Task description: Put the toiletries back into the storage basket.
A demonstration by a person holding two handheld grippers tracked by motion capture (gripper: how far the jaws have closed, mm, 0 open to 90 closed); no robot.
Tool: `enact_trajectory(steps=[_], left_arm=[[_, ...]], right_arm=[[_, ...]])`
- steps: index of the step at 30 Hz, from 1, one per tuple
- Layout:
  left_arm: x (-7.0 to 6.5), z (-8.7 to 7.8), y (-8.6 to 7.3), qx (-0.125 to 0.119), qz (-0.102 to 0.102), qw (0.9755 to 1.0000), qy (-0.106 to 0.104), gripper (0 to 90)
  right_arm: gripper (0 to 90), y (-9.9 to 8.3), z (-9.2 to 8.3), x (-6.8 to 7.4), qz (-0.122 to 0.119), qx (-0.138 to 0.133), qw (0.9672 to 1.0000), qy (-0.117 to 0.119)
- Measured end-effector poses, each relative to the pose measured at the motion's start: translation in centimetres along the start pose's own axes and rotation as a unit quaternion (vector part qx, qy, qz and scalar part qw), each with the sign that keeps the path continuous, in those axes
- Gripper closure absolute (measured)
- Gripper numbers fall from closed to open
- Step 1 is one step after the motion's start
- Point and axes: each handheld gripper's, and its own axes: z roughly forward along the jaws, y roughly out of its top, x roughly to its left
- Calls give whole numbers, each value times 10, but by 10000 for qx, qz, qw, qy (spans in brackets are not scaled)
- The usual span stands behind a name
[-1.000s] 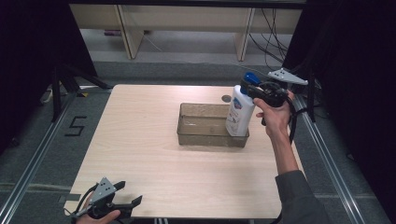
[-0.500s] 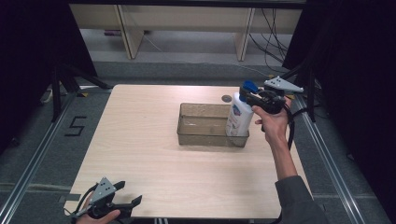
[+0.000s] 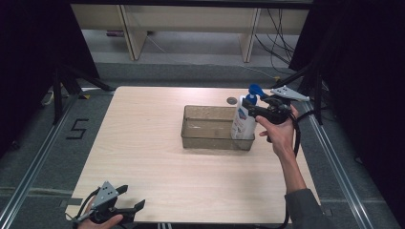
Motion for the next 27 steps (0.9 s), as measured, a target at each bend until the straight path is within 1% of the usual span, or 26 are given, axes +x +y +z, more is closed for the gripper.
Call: enact_trajectory(steps=[3,7,8,9,10,11,12,13,14,16,17,20,22,23,27], left_arm=[[0,0,0,-8,-6,10000,5,150],[0,0,0,-3,1,10000,14,150],[-1,1,0,-63,-60,10000,10,150],[0,0,0,-1,10,10000,15,150],[-1,-1,0,-17,-10,10000,44,150],[-1,-1,0,-17,-10,10000,44,150],[-1,-1,0,-11,-2,10000,44,150],[-1,-1,0,-14,2,10000,45,150],[-1,-1,0,-12,11,10000,32,150],[-1,0,0,-24,-1,10000,28,150],[-1,-1,0,-22,-7,10000,53,150],[-1,0,0,-20,1,10000,46,150],[-2,0,0,-58,-39,10000,43,150],[-1,-1,0,-10,4,10000,51,150],[-1,0,0,-22,-9,10000,53,150]], right_arm=[[184,-3,-6,3,81,17,10000,32],[182,-5,-11,5,26,-44,10000,53],[182,-6,-14,7,64,-24,10000,64],[182,-7,-16,8,4,-71,10000,59],[182,-7,-20,11,25,-50,10000,65],[182,-7,-20,11,25,-50,10000,65],[183,-8,-22,13,83,-24,9999,51],[183,-9,-24,13,31,-18,10000,40],[184,-9,-25,13,7,-18,10000,66],[186,-10,-29,14,28,-26,10000,39],[188,-12,-31,14,35,-44,9999,83],[193,-13,-34,15,63,-60,9999,60],[195,-14,-36,15,36,-36,9999,99],[197,-15,-38,16,53,-43,9999,106],[199,-17,-41,16,74,-46,9999,111]])
